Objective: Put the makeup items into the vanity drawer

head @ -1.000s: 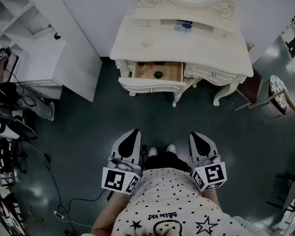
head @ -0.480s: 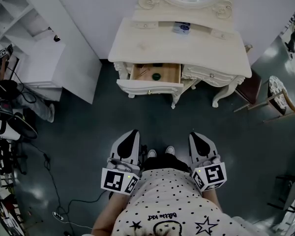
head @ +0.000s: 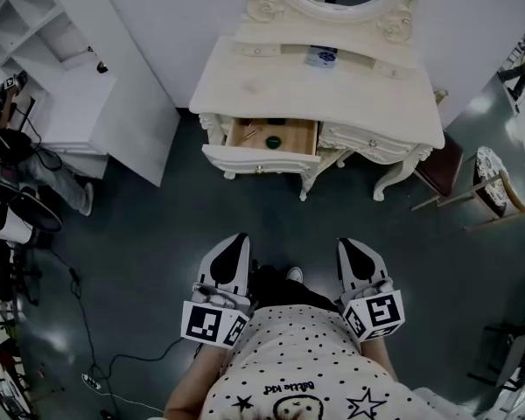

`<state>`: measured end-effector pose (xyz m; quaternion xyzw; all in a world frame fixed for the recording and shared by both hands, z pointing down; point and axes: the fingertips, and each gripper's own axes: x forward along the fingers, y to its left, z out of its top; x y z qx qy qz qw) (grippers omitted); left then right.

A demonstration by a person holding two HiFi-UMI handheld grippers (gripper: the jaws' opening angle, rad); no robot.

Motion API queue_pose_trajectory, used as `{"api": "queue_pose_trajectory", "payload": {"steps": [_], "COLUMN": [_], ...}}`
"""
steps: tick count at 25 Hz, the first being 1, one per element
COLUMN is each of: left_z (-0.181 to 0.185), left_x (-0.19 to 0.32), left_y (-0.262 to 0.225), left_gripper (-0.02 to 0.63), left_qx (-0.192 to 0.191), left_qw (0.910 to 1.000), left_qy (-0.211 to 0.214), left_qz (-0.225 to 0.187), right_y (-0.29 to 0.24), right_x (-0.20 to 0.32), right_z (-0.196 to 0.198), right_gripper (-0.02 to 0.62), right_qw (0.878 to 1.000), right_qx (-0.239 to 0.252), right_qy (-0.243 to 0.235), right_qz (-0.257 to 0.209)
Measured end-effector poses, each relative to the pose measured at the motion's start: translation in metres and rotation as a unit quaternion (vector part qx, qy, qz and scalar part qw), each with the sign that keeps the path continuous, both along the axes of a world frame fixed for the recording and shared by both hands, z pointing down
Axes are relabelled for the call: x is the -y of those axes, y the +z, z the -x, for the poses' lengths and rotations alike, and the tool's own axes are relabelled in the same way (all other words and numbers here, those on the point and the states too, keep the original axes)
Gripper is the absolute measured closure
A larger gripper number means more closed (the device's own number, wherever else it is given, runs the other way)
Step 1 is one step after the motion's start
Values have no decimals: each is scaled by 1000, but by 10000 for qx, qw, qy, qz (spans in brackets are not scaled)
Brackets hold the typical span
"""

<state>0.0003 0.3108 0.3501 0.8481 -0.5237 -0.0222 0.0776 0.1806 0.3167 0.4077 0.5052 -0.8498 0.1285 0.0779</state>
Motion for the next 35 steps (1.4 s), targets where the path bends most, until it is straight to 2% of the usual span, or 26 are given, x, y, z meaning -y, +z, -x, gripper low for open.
{"api": "queue_pose_trajectory", "payload": {"steps": [4,10,17,23,35], "left_z": [0,1,11,34,69], "left_x": [6,31,82,131,174], "left_y": [5,10,11,1,9], "left_gripper": [611,611,611,611,611], "left_qx": [-4,-66,-101,-30,-27], "left_qw": [10000,9999,9994,9992,9981], "left_qy": [-22,21,243,358,541], "left_qz": [66,157,209,187,281], "right_y": [12,19,23,17,-5], "right_x": [23,60,97,134,179], "right_z": [-2,17,40,52,73], "right_gripper": [586,586,586,586,586], "right_qw": [9995,9989,9995,9996,9990], "right_qx": [-193,-122,5,154,69], "right_qy": [-202,-457,-269,39,436], "right_qz": [-127,-31,132,237,-102]}}
